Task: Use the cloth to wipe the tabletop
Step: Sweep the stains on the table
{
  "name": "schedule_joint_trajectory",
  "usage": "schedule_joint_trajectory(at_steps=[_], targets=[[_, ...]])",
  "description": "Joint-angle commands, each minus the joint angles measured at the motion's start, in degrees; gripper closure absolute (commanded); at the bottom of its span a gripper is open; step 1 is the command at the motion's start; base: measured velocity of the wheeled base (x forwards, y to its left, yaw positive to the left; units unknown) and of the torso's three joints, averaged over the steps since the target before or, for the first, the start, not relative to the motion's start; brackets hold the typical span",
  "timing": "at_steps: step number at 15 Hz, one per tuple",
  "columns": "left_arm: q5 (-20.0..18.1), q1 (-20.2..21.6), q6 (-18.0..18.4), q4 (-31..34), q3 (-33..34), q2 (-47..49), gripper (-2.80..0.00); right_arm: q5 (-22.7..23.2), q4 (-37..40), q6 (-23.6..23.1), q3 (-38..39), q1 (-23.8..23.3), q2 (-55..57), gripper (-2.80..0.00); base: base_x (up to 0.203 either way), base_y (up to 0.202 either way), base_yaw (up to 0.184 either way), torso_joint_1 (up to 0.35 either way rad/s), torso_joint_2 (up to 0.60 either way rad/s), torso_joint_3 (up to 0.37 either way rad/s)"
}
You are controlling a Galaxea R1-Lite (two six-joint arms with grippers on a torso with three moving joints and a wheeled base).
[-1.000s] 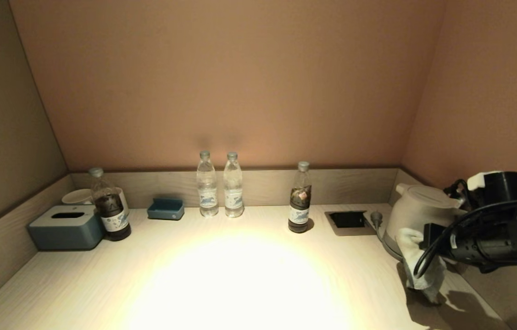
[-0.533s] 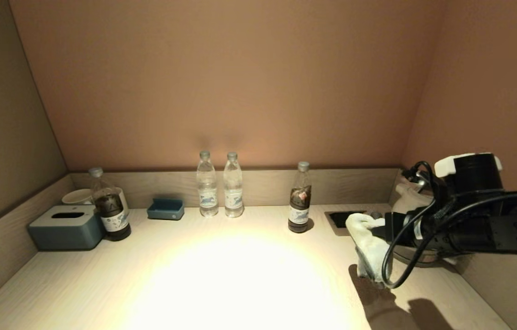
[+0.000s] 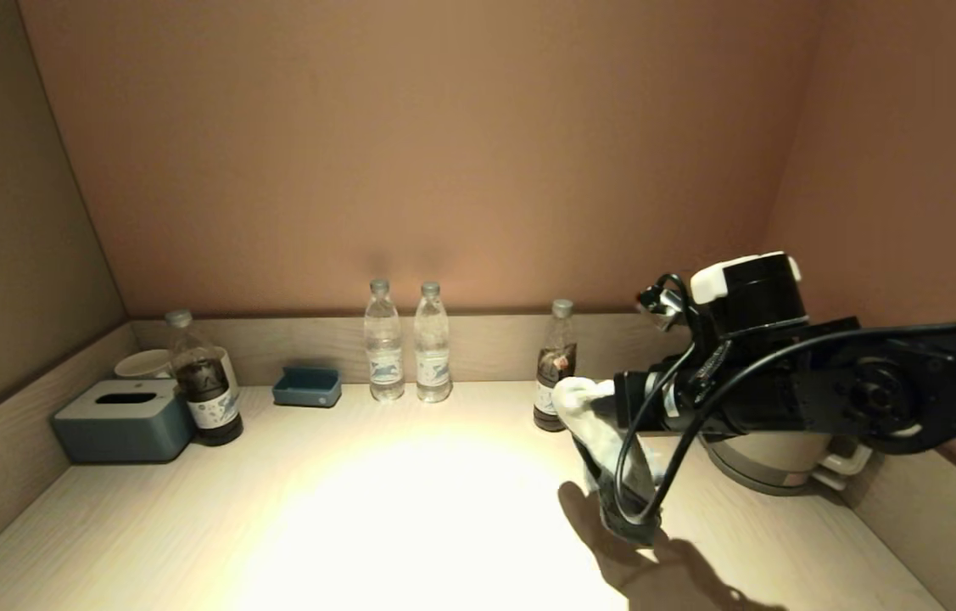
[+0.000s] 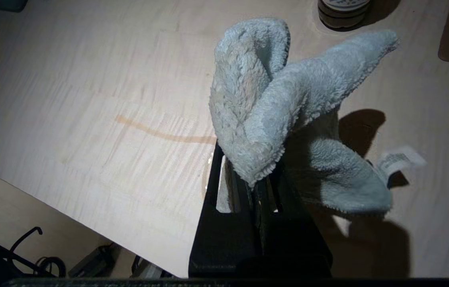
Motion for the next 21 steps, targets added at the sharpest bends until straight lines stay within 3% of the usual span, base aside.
schedule_joint_trajectory(at_steps=[1, 12, 21], targets=[[0.0, 0.0, 0.0, 0.0, 0.0, 0.0, 0.0, 0.0, 0.0, 0.2, -2.1, 0.8, 5.1, 0.0, 0.0, 0.0, 0.0, 0.0, 0.0, 0.0], [0.0, 0.1, 0.0, 0.0, 0.0, 0.0, 0.0, -0.6, 0.2, 0.2, -17.2, 6.0, 20.8, 0.0, 0.0, 0.0, 0.0, 0.0, 0.0, 0.0], [0.0, 0.0, 0.0, 0.0, 0.0, 0.0, 0.0, -4.9, 0.3, 2.0, -21.7, 6.4, 31.6, 0.0, 0.0, 0.0, 0.0, 0.0, 0.0, 0.0]])
